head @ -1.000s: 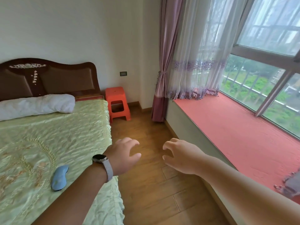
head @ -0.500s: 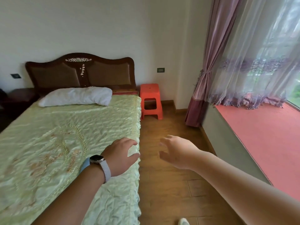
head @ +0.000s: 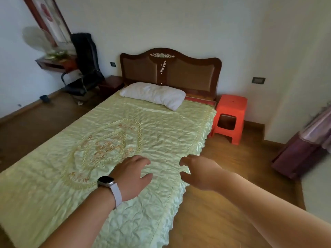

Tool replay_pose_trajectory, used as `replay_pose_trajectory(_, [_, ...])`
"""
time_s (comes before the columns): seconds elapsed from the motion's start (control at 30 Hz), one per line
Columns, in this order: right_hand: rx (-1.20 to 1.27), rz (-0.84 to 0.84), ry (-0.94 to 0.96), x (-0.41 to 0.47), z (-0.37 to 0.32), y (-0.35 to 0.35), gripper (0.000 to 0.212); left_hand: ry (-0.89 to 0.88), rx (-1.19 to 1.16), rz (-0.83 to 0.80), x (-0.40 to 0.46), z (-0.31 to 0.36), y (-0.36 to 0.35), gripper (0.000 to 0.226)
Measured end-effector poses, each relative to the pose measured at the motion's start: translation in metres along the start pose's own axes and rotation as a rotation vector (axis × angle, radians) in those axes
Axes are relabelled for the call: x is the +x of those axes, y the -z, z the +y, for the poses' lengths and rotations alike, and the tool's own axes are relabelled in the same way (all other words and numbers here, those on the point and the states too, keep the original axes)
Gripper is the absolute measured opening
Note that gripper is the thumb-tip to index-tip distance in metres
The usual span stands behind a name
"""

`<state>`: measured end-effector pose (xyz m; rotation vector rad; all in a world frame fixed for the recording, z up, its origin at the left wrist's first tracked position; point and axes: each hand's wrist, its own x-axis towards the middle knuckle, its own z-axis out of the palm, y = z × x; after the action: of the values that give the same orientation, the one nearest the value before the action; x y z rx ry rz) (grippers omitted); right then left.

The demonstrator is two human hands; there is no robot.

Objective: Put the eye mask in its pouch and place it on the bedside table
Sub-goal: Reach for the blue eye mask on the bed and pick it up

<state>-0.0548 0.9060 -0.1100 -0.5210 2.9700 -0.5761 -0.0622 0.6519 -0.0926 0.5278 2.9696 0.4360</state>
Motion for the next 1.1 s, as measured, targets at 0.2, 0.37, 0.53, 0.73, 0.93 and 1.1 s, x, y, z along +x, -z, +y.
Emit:
replay_pose_trajectory(0.2, [0.059,-0.087,0.167,0.081,-0.009,-0.013,0.042,0.2,0.046,0.032,0.006,-0.049,0.011,0.038])
replay_pose_trajectory(0.37, [0.061,-0.148,0.219,0.161,-0.019,-0.044,0.042,0.307,0.005,0.005,0.037,-0.106,0.001,0.039])
replay_pose_trajectory(0.53, [0.039,-0.23,0.184,0.252,-0.018,-0.058,0.039,0.388,-0.094,-0.041,0.089,-0.176,-0.006,0.048])
replay_pose_trajectory(0.73, [-0.016,-0.303,0.189,0.336,-0.033,-0.073,0.037,0.428,-0.165,-0.098,0.141,-0.242,-0.012,0.053])
replay_pose_trajectory(0.93, [-0.054,-0.406,0.243,0.386,-0.043,-0.099,0.039,0.489,-0.141,-0.141,0.157,-0.283,-0.024,0.057])
replay_pose_trajectory(1.1, [-0.044,-0.455,0.312,0.43,-0.042,-0.119,0.037,0.569,-0.117,-0.177,0.168,-0.304,-0.04,0.054])
